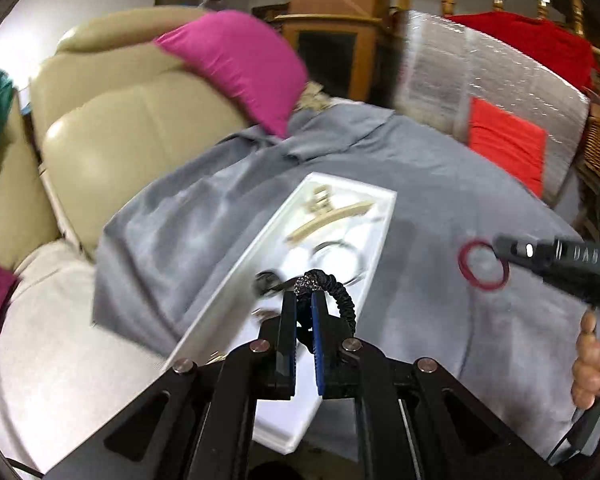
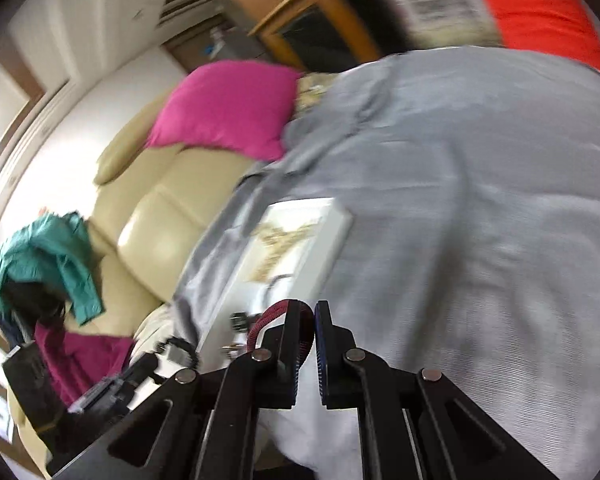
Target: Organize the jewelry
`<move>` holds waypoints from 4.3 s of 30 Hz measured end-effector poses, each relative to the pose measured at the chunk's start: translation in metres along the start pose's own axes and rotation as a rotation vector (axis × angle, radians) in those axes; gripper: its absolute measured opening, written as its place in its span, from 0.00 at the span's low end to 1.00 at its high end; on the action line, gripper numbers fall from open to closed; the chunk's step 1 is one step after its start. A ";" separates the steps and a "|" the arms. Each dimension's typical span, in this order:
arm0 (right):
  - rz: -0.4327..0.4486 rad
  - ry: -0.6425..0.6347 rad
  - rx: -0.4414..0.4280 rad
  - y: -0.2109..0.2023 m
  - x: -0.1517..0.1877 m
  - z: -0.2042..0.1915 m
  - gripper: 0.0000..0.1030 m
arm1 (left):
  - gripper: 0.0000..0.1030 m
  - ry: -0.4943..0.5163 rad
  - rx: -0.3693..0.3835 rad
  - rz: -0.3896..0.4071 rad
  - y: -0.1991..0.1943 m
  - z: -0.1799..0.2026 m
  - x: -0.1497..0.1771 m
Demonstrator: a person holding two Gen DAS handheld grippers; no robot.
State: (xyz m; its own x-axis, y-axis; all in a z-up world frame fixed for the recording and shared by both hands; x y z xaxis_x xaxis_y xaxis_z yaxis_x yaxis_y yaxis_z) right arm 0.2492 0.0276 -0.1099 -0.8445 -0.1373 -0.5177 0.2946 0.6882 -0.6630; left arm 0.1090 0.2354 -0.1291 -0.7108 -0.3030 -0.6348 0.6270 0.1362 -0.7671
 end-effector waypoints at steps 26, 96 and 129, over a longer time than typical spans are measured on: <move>-0.218 -0.289 0.159 0.138 0.015 -0.090 0.08 | 0.07 -0.058 0.043 -0.164 0.045 -0.030 0.031; -0.418 -0.327 0.309 0.164 0.019 -0.091 0.11 | 0.07 -0.076 0.070 -0.379 0.085 -0.036 0.050; -0.342 -0.278 0.292 0.121 0.019 -0.085 0.13 | 0.62 -0.051 -0.073 -0.253 0.061 -0.036 0.038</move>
State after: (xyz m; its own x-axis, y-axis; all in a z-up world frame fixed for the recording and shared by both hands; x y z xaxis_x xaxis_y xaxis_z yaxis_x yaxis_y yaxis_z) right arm 0.2310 0.1685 -0.1542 -0.7754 -0.5301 -0.3431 0.1687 0.3498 -0.9215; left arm 0.1086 0.2664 -0.2032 -0.8239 -0.3827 -0.4179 0.4056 0.1168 -0.9066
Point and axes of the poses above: each gripper's, at about its wrist camera, not at the fingertips, and y roughly the way its jaws point, z to its right, x to its underside, the point moved 3 cm from there along y, roughly the way its jaws point, and after that the axes turned 9 degrees about -z, right-handed, at the moved point
